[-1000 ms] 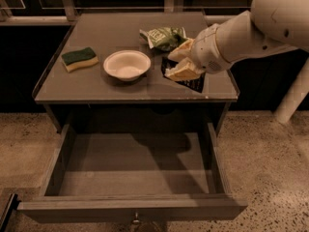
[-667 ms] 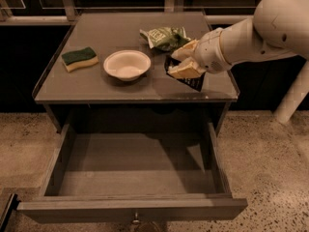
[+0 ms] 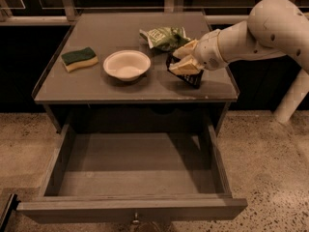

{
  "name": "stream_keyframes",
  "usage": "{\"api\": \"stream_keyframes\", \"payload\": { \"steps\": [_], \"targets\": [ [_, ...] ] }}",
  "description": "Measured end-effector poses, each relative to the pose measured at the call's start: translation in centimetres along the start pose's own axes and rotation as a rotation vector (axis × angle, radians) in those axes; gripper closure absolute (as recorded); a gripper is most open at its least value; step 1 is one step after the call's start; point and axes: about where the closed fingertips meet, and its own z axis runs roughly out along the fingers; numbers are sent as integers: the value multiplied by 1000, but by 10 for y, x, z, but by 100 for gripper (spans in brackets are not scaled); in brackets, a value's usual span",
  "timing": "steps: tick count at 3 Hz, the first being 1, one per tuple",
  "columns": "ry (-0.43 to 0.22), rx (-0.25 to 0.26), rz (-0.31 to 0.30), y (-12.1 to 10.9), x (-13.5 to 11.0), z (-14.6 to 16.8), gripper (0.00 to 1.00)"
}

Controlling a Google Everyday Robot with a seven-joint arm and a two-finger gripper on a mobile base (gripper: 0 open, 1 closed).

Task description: Pick rxbar chocolate from top drawer and place on counter

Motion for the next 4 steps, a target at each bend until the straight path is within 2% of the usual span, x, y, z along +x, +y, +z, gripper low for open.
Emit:
{"api": "stream_keyframes", "payload": {
  "steps": [3,4],
  "targets": [
    [0,0,1,-1,0,0,13],
    [0,0,1,-1,0,0,0]
  ]
}}
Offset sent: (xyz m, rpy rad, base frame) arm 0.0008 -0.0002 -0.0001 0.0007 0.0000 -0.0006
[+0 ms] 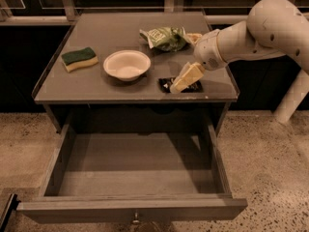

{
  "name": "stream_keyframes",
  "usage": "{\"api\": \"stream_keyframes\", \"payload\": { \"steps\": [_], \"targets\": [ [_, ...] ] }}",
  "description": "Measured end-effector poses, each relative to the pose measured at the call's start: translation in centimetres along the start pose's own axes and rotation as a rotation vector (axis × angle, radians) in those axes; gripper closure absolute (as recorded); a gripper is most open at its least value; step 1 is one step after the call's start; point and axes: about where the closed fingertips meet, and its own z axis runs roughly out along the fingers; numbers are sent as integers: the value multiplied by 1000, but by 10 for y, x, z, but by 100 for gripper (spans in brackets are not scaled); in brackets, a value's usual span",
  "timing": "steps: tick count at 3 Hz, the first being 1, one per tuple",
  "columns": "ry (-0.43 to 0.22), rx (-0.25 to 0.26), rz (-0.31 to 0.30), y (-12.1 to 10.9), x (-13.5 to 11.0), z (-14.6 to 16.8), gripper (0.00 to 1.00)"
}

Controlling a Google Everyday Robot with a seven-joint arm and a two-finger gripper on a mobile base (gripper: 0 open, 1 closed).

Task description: Pick rxbar chocolate from top drawer and place on counter

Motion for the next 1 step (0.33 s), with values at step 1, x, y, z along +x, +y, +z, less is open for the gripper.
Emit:
{"api": "stream_keyframes", "payload": {
  "steps": [1],
  "targets": [
    [0,0,0,0,0,0,0]
  ]
}}
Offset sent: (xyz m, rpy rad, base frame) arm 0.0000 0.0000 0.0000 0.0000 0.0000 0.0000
